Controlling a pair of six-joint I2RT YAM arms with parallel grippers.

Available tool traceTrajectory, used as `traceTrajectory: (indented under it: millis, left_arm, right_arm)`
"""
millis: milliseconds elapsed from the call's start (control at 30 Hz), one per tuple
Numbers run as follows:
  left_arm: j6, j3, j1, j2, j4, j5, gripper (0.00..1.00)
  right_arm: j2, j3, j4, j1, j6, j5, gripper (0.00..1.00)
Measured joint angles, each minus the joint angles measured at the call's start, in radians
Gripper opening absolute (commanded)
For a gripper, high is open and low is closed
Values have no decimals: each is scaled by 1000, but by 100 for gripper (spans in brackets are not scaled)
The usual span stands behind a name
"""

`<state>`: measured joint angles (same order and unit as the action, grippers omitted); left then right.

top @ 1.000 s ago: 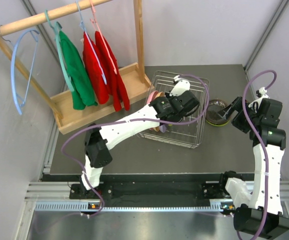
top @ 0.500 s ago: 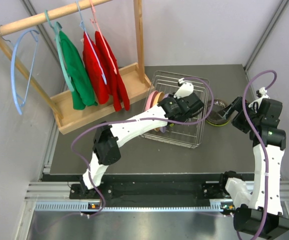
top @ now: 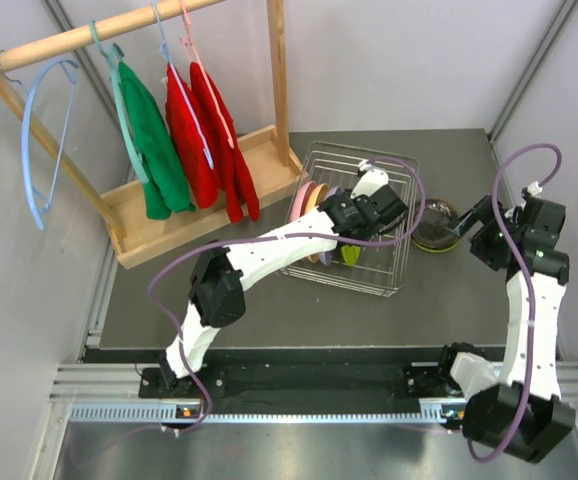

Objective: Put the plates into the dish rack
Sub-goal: Insert the plate into the dish rack, then pick up the plate at the center of the board.

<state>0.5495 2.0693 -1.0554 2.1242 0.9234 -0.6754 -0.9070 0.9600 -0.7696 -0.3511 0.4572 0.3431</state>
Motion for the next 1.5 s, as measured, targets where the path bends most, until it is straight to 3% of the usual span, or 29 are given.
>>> traceTrajectory:
  millis: [133, 333, 500, 767, 900, 1167, 1500]
  left_arm:
    - [-3, -8, 0, -9, -9, 33, 47]
    - [-10, -28, 0, -76, -20, 85, 70]
    - [-38, -93, 0, -229, -80, 171, 91]
    - [-55, -309, 40, -560, -249, 373, 93]
    - [-47, -435, 104, -671, -303, 468, 95]
    - [-18, -624, 188, -776, -340, 595, 96]
    - [13, -693, 253, -848, -380, 682, 97]
  right_arm:
    - [-103, -33, 48, -38, 48, 2, 87]
    - [-217, -36, 109, -43, 93, -62, 87]
    - [-369, -1, 150, -45, 93, -137, 82]
    - [-571, 91, 211, -45, 66, -167, 65]
    - [-646, 144, 240, -45, 55, -167, 62]
    - [-808, 279, 267, -45, -11, -134, 58]
    - [-859, 303, 254, -45, -102, -68, 57]
